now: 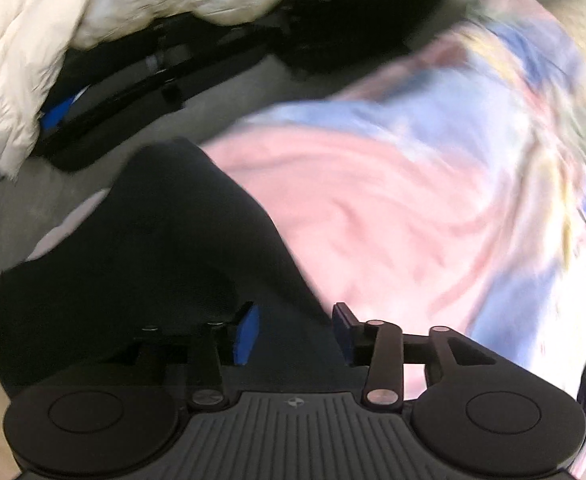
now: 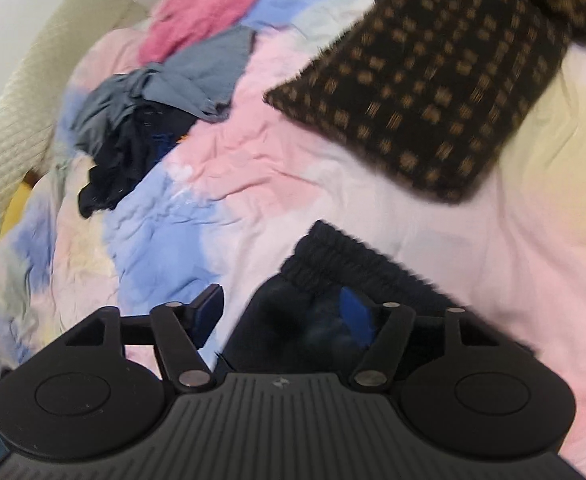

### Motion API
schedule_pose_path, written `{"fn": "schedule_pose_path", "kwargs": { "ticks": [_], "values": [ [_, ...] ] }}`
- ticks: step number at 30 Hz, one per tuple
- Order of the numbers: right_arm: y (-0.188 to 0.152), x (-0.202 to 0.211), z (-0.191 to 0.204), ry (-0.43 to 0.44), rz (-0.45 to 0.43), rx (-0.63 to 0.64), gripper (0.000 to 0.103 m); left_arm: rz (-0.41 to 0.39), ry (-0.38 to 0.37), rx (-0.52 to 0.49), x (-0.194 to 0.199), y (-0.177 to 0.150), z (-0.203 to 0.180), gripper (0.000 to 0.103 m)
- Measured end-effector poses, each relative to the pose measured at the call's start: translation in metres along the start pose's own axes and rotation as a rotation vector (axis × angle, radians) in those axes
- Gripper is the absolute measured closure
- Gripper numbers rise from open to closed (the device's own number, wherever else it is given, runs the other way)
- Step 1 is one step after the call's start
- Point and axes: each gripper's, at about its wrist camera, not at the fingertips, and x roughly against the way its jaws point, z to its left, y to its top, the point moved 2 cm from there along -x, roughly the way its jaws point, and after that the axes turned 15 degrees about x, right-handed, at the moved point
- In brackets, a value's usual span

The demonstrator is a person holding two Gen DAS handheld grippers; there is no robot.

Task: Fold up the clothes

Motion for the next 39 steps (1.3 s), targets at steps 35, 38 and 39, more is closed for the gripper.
{"fn": "schedule_pose_path", "kwargs": {
  "ticks": [35,38,39],
  "values": [
    [-0.092,-0.038,-0.123,0.232,-0.083,-0.157,0.022,0.158,0.012,-0.385,0.059,-0.286,0.020,0.058],
    [-0.091,-0.042,-0.116,0.186,-0.078,-0.174,0.028,0.155,0.003,-0.380,0.067,-0.289,0.022,0.058],
    [-0.090,-0.040,-0.112,0.157,-0.075,-0.158,0.035,0.153,-0.001,-0.379,0.069,-0.290,0.023,0.058]
  ]
}}
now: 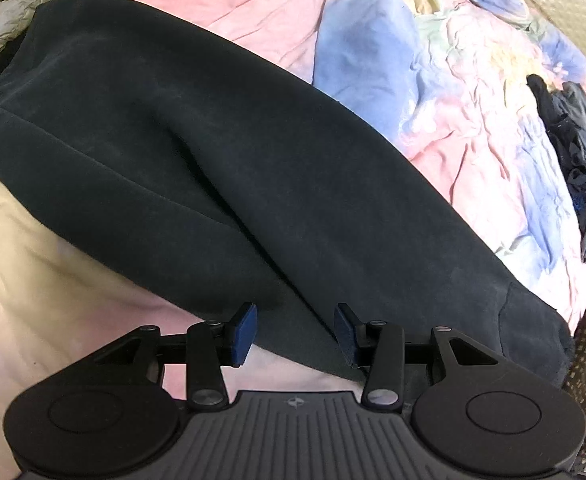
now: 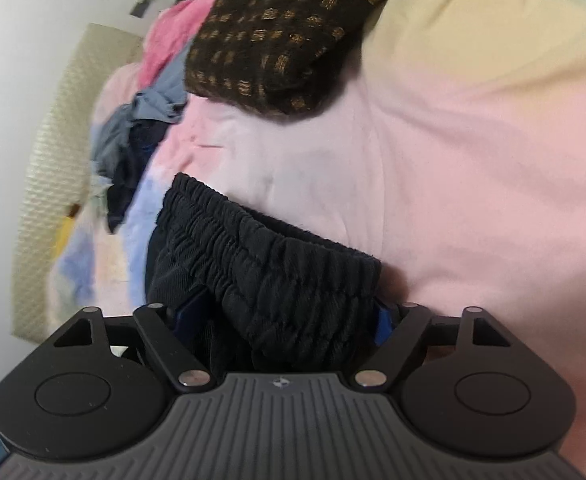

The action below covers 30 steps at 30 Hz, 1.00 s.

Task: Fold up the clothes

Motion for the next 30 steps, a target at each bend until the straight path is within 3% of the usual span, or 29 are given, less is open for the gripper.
{"fn": "schedule_pose_path", "kwargs": {
  "ticks": [3,6,11,13,19,30],
  "values": [
    [0.002,0.006,0.016,-0.072,-0.001,0.041,0.059,-0.017,-0.013,-0.032,0.009,0.001,-0.015,0.058],
    [0.008,0.023,0.039,-0.089,-0.019,0.108,0.067,-0.020,-0.024,-0.044,0.017,-0.010,-0.015,0.058],
    [0.015,0.053,0.091,-0.076,-0.067,0.226,0.070,-0.038,-0.052,-0.052,0.023,-0.018,-0.012,0.058],
    [0.014,0.068,0.117,-0.070,-0.095,0.288,0.070,-0.018,-0.093,-0.118,0.026,-0.018,-0.007,0.058],
    [-0.002,0.101,0.212,-0.065,-0.190,0.498,0.071,-0.041,-0.172,-0.091,0.053,-0.013,0.036,0.058],
    [-0.115,0.122,0.377,-0.102,-0.293,0.905,0.071,-0.078,-0.237,0.063,0.096,0.043,0.161,0.058]
  ]
}}
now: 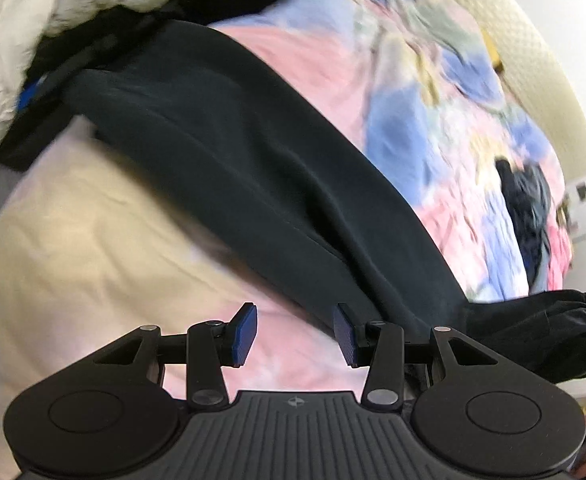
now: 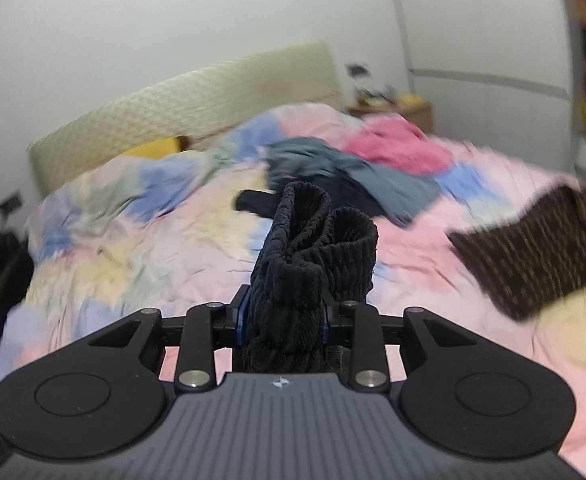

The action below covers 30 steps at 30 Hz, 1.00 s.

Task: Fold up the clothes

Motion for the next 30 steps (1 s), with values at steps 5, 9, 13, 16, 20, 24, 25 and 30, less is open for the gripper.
{"fn": "schedule_pose_path", "kwargs": {
  "ticks": [5,9,13,16,20,24,25,30],
  "values": [
    [-0.002,0.007,0.086,0.036,-0.017,0.186,0.071,-0.043,0.003,0.094,0.024,0.037,0.054,0.057],
    [-0.025,-0.001,0.153,0.097,0.003,0.333,0.071,-0.065,0.018,0.169,0.041,0.062,0.099,0.057],
    [-0.062,-0.015,0.217,0.170,0.039,0.493,0.071,-0.079,0.041,0.232,0.050,0.079,0.132,0.057],
    [-0.096,-0.027,0.258,0.234,0.094,0.604,0.071,-0.090,0.062,0.258,0.056,0.088,0.149,0.056],
    [-0.142,-0.044,0.296,0.339,0.194,0.733,0.069,-0.081,0.072,0.288,0.053,0.089,0.154,0.052],
    [-0.150,-0.045,0.307,0.389,0.227,0.769,0.065,-0.091,0.033,0.349,0.047,0.084,0.151,0.037],
    [-0.148,-0.044,0.308,0.401,0.235,0.775,0.063,-0.093,0.019,0.363,0.044,0.082,0.148,0.034],
    [-0.140,-0.030,0.304,0.476,0.247,0.813,0.046,-0.072,-0.077,0.452,0.011,0.086,0.142,0.028]
  ]
}}
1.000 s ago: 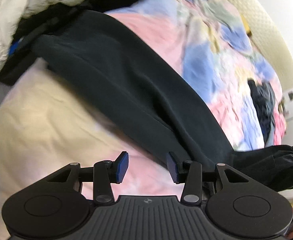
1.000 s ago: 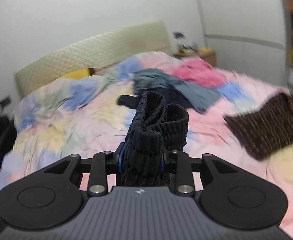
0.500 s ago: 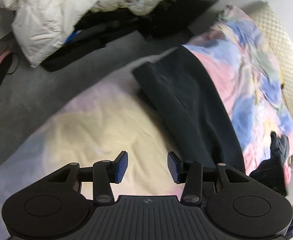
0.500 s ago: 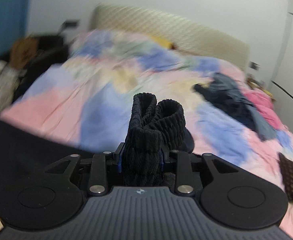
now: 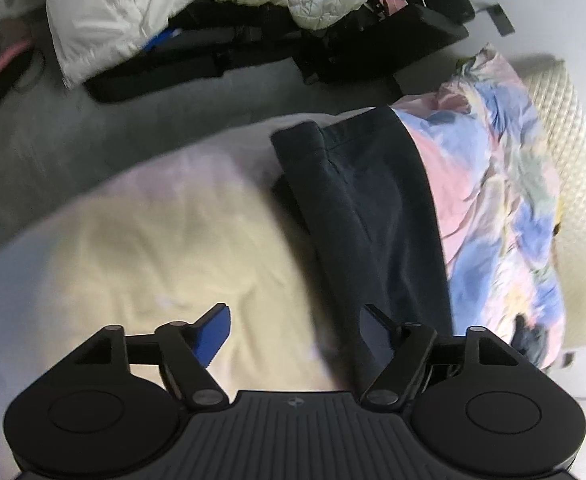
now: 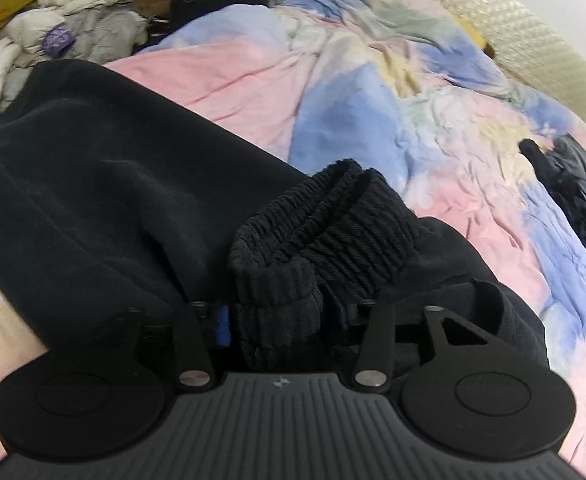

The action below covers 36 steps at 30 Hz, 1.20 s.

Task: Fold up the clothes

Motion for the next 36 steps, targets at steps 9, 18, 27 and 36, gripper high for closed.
{"fn": "schedule_pose_path", "kwargs": {
  "ticks": [9,18,27,36],
  "values": [
    [-0.012,0.053,0.000,0.070,0.040,-0.034,0.043,-0.003,-0.224,0.361,-0.074,0.014,0.024,0.026],
    [-0.038,0.069,0.002,0.065,0.190,-0.134,0.041,-0.035,-0.264,0.332,-0.122,0.036,0.018,0.040],
    [-0.073,0.101,-0.004,-0.011,0.306,-0.224,0.039,-0.094,-0.195,0.144,-0.143,0.053,-0.021,0.078],
    [-0.112,0.132,-0.016,-0.056,0.309,-0.379,0.037,-0.217,-0.212,-0.264,-0.099,0.009,-0.124,0.088]
  ]
}}
